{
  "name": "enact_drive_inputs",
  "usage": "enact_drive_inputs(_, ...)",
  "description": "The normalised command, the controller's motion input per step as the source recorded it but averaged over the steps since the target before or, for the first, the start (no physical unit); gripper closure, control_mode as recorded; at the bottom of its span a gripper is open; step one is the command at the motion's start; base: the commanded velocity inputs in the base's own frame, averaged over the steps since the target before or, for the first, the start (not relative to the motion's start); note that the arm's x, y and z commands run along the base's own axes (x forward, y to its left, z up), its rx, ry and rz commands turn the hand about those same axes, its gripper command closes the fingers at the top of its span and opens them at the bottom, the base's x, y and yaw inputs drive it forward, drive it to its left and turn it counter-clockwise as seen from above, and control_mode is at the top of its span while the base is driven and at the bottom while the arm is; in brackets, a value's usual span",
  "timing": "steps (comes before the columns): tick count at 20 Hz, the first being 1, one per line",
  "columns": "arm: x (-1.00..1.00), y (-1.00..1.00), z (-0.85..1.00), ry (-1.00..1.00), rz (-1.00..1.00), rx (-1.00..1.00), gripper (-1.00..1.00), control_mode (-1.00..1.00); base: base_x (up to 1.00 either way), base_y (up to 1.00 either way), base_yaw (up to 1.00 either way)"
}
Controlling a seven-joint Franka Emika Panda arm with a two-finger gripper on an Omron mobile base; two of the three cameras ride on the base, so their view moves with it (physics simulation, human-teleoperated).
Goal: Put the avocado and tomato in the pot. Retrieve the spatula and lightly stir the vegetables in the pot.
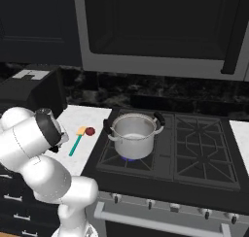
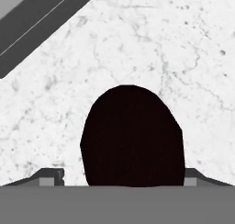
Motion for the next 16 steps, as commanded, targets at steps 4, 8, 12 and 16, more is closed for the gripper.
enact_drive_inputs(4, 0.02, 0.02, -0.15, 0.00, 0.00, 0.00, 1.00, -1.00, 0.00, 0.00, 0.00)
enact_drive_inputs(8, -0.02, 0.01, -0.02, 0.00, 0.00, 0.00, 1.00, -1.00, 0.00, 0.00, 0.00)
enact_drive_inputs(12, -0.55, -0.02, 0.06, -0.07, -0.01, 0.00, 1.00, -1.00, 0.00, 0.00, 0.00)
enact_drive_inputs(16, -0.99, -0.15, 0.72, -0.12, -0.06, 0.00, 1.00, -1.00, 0.00, 0.00, 0.00)
